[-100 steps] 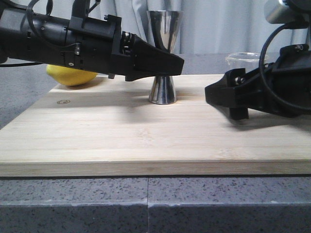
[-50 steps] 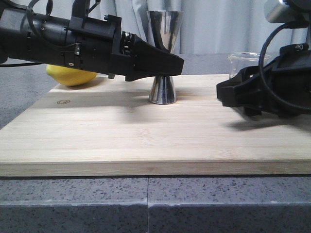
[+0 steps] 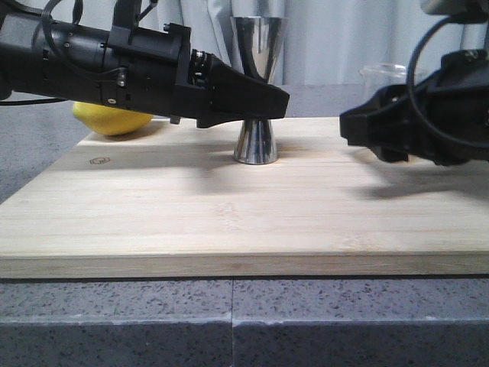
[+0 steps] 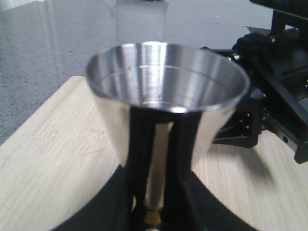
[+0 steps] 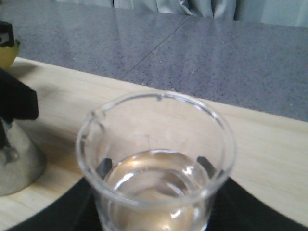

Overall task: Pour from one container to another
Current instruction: 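Reach the right gripper to the glass beaker and grasp it, then lift the beaker with the right gripper above the jigger cup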

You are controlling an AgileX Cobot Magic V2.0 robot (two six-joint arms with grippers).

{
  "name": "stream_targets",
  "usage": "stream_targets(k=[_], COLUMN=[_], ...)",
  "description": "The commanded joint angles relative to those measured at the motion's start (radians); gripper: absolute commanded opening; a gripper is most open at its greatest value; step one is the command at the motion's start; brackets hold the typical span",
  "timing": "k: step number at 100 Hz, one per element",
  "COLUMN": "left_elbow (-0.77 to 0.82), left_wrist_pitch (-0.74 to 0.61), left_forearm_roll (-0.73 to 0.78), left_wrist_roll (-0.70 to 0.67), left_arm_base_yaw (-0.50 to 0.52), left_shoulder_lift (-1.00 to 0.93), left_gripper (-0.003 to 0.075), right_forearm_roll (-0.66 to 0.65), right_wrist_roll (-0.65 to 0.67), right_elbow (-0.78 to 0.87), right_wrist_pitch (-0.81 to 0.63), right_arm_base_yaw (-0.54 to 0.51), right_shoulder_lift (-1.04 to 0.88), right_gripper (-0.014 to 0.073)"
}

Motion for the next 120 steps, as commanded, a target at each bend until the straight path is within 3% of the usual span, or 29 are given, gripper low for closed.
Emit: stream_targets(k=[1, 84, 120], left_elbow=[-0.025, -0.025, -0.025], left_wrist_pitch=[0.056, 0.056, 0.056], left_forearm_roll=[-0.058, -0.058, -0.058], left_wrist_roll=[-0.001, -0.001, -0.001], left_arm_base_yaw=[-0.009, -0.009, -0.009], left_shoulder_lift=[-0.057, -0.057, -0.057], left_gripper=[-0.0013, -0.0013, -0.0013], right_forearm_roll=[-0.022, -0.382, -0.518], right_wrist_roll=[-0.024, -0.024, -0.024], right_elbow=[-0.06, -0.464, -0.541], right_wrist_pitch=[-0.047, 0.628, 0.759], right_arm_base_yaw=[-0.005, -0.022, 0.019], right_shoulder_lift=[-0.037, -0.126, -0.145], right_gripper=[0.0277, 0.0277, 0.0277])
